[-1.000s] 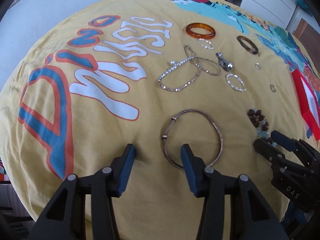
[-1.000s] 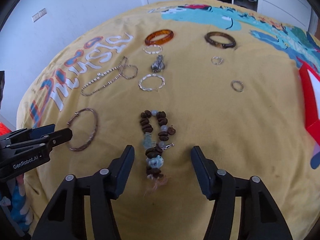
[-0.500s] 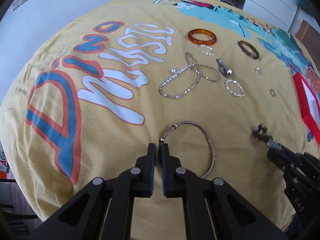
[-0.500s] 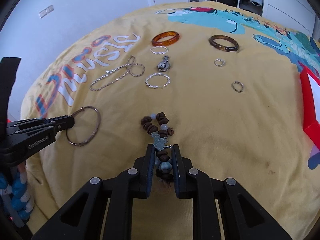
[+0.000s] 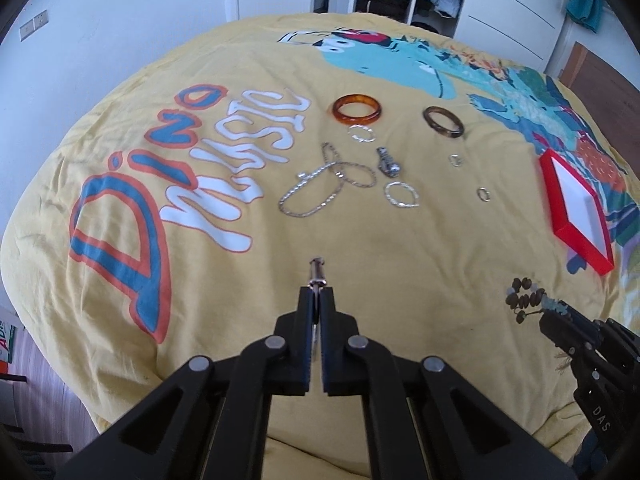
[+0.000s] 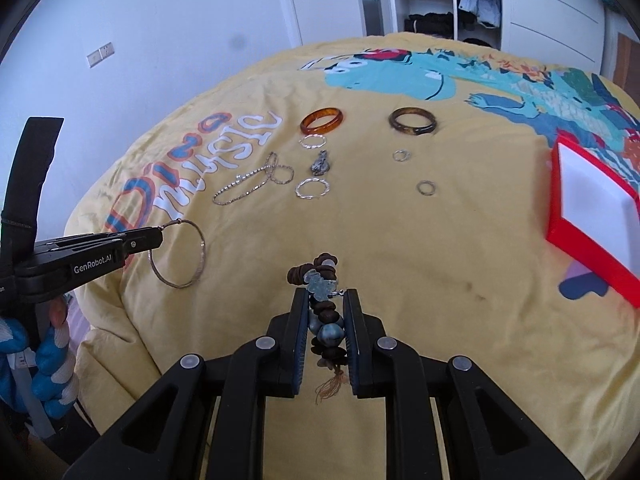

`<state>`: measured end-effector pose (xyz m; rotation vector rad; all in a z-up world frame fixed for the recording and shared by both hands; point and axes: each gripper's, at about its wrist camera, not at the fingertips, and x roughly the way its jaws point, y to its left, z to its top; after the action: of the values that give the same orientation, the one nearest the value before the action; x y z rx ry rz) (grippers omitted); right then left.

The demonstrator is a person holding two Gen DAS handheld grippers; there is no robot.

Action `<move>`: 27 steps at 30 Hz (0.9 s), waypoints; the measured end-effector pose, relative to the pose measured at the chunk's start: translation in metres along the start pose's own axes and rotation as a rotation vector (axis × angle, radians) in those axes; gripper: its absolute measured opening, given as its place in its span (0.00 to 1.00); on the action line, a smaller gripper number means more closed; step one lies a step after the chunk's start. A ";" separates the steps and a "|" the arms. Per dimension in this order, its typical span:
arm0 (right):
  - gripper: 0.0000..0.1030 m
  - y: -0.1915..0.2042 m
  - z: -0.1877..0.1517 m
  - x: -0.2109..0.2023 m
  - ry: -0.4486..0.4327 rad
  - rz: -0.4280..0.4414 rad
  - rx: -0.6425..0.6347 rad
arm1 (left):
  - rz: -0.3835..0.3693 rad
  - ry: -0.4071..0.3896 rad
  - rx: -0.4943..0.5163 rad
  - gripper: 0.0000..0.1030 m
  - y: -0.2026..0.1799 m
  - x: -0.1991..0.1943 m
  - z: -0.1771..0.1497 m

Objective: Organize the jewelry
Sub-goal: 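Carry both pieces into the red box and open both grippers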

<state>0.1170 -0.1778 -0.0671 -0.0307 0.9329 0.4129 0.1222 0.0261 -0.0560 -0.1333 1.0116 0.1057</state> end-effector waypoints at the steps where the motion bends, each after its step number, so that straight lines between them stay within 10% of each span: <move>1: 0.16 -0.006 -0.001 -0.006 -0.009 -0.009 0.008 | -0.007 -0.001 0.008 0.02 -0.005 -0.002 0.001; 16: 0.16 -0.186 0.035 -0.069 -0.123 -0.251 0.131 | -0.262 -0.029 0.236 0.02 -0.192 -0.008 0.080; 27: 0.16 -0.336 0.085 -0.028 -0.109 -0.361 0.201 | -0.467 -0.022 0.367 0.02 -0.370 0.059 0.151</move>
<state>0.2883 -0.4794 -0.0452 0.0070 0.8365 -0.0148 0.3346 -0.3134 -0.0042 -0.0294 0.9394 -0.5013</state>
